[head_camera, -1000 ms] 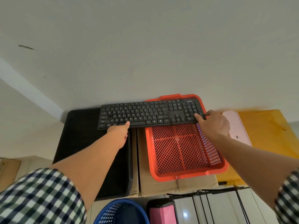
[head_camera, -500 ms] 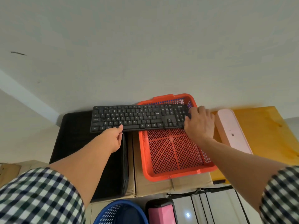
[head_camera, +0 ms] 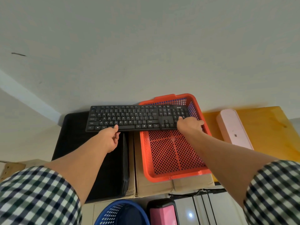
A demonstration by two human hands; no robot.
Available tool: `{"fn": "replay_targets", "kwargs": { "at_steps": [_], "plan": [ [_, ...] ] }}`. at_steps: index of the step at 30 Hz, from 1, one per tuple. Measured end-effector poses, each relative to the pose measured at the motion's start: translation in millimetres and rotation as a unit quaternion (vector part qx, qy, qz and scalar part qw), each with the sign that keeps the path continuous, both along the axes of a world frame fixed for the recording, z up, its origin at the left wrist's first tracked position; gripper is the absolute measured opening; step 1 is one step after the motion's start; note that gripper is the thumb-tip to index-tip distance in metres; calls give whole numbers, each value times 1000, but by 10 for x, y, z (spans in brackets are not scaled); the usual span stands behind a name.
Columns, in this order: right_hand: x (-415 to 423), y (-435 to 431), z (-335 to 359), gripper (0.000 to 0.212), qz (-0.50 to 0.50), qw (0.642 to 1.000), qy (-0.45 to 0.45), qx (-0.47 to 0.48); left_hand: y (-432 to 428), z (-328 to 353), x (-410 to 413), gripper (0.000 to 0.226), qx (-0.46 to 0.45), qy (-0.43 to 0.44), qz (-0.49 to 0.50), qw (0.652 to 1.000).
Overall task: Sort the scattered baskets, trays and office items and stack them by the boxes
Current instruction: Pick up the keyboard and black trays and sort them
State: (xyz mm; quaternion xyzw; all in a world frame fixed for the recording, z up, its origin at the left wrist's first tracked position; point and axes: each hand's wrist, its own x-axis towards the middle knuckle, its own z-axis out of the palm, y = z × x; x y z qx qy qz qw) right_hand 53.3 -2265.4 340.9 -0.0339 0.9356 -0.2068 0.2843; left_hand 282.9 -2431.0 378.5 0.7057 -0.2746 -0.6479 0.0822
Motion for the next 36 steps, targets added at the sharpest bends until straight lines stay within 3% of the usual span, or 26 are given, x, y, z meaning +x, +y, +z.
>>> {"fn": "replay_targets", "kwargs": {
  "at_steps": [3, 8, 11, 14, 20, 25, 31, 36],
  "plan": [
    [-36, 33, -13, 59, 11, 998, 58, -29, -28, -27, 119, 34, 5, 26, -2, 1000],
    [-87, 41, 85, 61, 32, 981, 188, 40, 77, -8, 60, 28, 17, 56, 12, 998],
    [-300, 173, -32, 73, -34, 995, 89, -32, 107, 10, 73, 24, 7, 69, 15, 997],
    [-411, 240, -109, 80, -28, 996, 37, -78, 98, 19, 76, 29, -2, 67, -1, 998],
    [-342, 274, -237, 68, 5, 996, 53, -77, 83, 1, 85, 34, 7, 61, -12, 998],
    [-382, 295, -304, 75, -3, 992, 63, -107, 103, -21, 157, 36, -6, 86, -4, 996],
    [-385, 227, -282, 47, -73, 975, 78, -195, 68, 15, 55, 36, -10, 84, -23, 996],
    [-544, 225, -239, 40, -109, 963, 98, -225, 66, -2, -152, 39, -39, 52, -66, 996]
  ]
}}
